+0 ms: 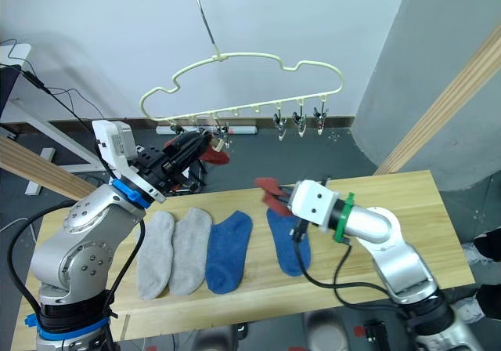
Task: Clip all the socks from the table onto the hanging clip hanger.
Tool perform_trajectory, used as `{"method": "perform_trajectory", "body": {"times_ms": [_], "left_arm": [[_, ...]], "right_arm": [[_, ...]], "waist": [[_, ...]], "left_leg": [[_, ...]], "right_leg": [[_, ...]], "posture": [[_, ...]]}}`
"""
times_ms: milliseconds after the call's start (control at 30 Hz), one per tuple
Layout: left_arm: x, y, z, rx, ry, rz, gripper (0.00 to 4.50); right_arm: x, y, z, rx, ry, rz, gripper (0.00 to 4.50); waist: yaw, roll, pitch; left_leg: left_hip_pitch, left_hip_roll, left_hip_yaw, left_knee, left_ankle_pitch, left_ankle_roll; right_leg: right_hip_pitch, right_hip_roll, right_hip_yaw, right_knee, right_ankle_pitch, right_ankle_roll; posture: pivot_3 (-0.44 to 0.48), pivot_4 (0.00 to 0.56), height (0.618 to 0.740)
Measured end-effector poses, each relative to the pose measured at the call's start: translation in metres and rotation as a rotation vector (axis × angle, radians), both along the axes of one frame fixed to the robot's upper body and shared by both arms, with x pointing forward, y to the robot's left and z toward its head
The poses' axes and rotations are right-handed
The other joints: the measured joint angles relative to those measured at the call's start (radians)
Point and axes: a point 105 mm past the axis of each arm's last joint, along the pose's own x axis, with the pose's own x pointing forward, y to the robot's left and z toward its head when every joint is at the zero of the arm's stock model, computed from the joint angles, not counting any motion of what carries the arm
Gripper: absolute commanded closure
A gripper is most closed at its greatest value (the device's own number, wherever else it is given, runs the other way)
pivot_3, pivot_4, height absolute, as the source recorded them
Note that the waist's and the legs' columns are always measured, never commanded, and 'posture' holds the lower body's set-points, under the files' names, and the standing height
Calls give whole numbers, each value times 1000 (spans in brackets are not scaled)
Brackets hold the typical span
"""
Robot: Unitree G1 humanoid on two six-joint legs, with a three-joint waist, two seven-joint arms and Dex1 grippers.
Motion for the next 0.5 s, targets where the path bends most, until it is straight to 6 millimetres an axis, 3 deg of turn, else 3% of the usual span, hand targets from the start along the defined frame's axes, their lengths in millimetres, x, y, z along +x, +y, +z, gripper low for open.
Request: {"method": "perform_trajectory", "body": {"times_ms": [267, 500], "left_arm": [[-7, -5, -1, -104, 114, -90, 3990], [-12, -3, 2, -168, 170, -121, 3990]], "right_arm": [[11, 36, 12, 168, 126, 78, 4500], [17, 45, 4, 232, 222, 80, 4500]], "waist": [[0, 0, 0], [1, 0, 0]], "left_leg": [[0, 0, -3, 0, 0, 0], [0, 0, -2, 0, 0, 0]], "right_leg": [[0, -1, -1, 0, 0, 0], [0, -3, 0, 0, 0, 0]], "posture": [[-193, 358, 737], [-191, 354, 737]]}}
